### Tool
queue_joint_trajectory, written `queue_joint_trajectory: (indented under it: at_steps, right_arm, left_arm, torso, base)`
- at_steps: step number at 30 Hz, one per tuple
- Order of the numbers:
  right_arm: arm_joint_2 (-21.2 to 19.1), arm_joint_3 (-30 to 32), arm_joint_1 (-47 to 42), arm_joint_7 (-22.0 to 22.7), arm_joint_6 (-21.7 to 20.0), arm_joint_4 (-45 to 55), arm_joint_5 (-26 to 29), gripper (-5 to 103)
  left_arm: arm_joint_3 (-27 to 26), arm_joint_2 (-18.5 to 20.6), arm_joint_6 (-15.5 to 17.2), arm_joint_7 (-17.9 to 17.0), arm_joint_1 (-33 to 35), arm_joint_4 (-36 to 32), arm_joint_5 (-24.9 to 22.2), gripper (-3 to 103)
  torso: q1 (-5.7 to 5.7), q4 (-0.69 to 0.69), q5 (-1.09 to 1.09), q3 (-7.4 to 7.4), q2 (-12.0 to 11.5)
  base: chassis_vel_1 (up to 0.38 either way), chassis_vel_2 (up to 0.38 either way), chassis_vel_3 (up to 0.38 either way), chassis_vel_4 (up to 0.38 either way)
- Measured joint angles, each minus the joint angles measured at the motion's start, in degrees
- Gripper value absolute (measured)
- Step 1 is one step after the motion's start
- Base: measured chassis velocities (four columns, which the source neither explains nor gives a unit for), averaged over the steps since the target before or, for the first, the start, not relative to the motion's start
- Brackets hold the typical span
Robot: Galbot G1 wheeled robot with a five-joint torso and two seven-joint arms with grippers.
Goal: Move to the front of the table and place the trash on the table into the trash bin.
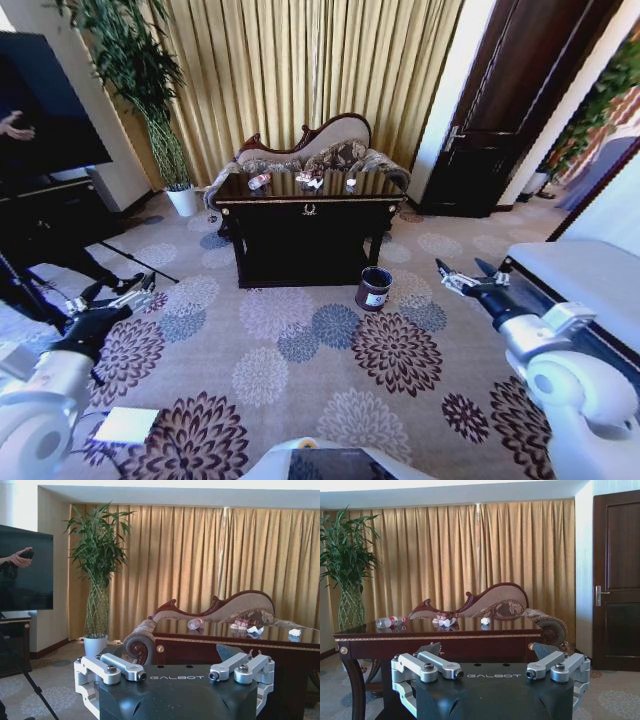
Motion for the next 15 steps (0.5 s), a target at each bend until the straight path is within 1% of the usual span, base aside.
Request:
queue_joint_trajectory:
  at_steps: [8, 15]
  right_arm:
    - [0.1, 0.0, -0.1, -0.2, 0.0, 0.0, 0.0, 100]
    - [0.1, 0.0, 0.0, -0.4, 0.0, 0.1, -0.1, 100]
  left_arm:
    - [0.1, 0.1, 0.0, 0.2, 0.0, 0.0, 0.0, 100]
    - [-0.1, 0.1, 0.0, 1.0, 0.1, 0.0, 0.0, 100]
  torso:
    - [-0.01, 0.0, 0.0, 0.0, 0.0]
    - [0.0, 0.0, 0.0, 0.0, 0.0]
  base:
    - [0.0, 0.0, 0.0, 0.0]
    - [-0.06, 0.071, 0.057, -0.074]
